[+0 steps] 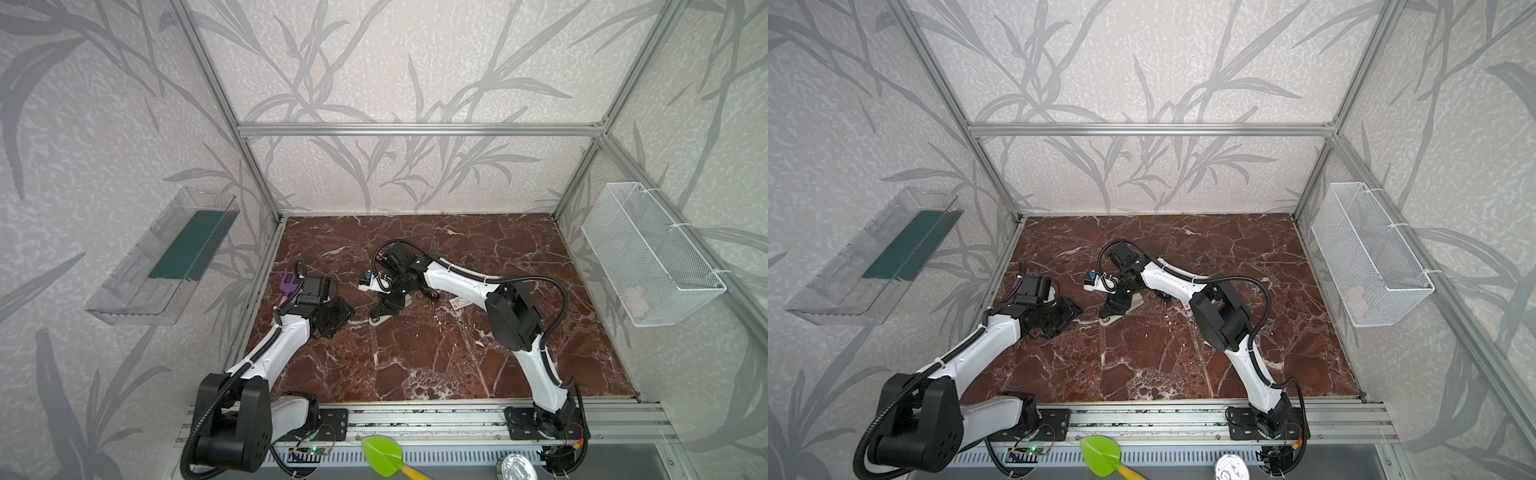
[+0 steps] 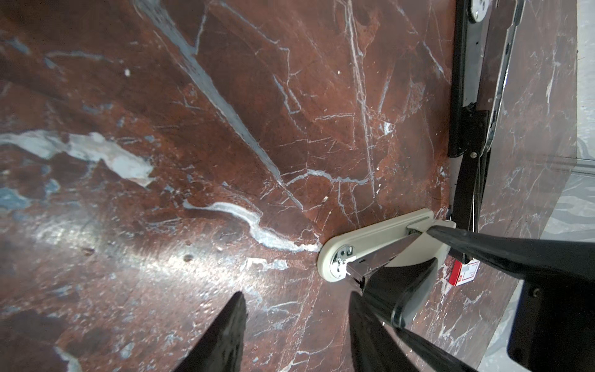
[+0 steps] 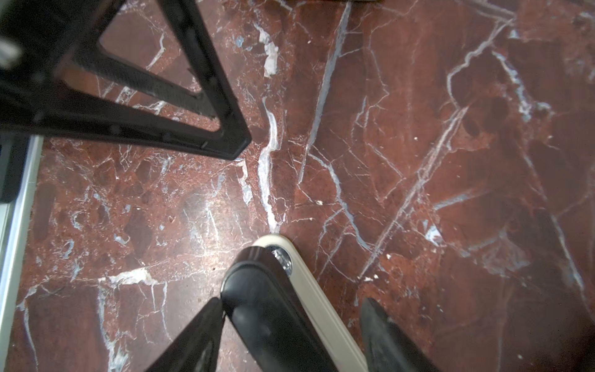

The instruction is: Load the staples into the stapler

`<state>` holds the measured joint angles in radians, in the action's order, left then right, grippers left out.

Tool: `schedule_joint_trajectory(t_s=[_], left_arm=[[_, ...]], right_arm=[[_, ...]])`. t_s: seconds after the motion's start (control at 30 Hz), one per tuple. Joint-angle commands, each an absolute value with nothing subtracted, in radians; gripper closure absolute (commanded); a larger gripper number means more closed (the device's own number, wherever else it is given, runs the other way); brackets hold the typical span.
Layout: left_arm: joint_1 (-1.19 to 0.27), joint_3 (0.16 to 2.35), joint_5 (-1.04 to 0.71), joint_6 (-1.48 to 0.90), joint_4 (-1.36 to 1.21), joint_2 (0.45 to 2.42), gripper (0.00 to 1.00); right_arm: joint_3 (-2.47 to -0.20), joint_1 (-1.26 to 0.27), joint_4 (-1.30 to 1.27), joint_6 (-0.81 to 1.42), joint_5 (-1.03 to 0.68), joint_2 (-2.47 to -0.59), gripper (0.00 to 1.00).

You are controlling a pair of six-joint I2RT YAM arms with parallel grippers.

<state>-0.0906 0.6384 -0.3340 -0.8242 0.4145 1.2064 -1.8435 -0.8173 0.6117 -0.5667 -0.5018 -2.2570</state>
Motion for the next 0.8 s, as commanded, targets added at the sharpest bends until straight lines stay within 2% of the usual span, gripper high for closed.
schedule_joint_trajectory(t_s=[0.0, 0.17, 0.27, 0.37, 0.57, 0.77], left_arm=[[-0.078, 0.62, -0.332, -0.839, 0.405, 1.195, 0.48], [-0.066, 0.606, -0.341, -0.843, 0.396, 1.2, 0.48], [-0.056, 0.6, -0.351, -0.848, 0.394, 1.204, 0.49], [-0.049, 0.595, -0.36, -0.849, 0.393, 1.205, 0.49], [-0.043, 0.589, -0.371, -0.846, 0.382, 1.205, 0.49], [-0.041, 0.589, -0.458, -0.839, 0.309, 1.204, 0.49]], right_arm=[[-1.884, -0.832, 0.676, -0.611, -0.461, -2.293, 0.34], [-1.88, -0.842, 0.67, -0.608, -0.446, -2.303, 0.39], [-1.901, -0.846, 0.691, -0.608, -0.44, -2.32, 0.48], [-1.913, -0.85, 0.703, -0.604, -0.441, -2.33, 0.62], [-1.925, -0.849, 0.73, -0.59, -0.44, -2.324, 0.83], [-1.86, -0.834, 0.658, -0.508, -0.406, -2.206, 0.92]])
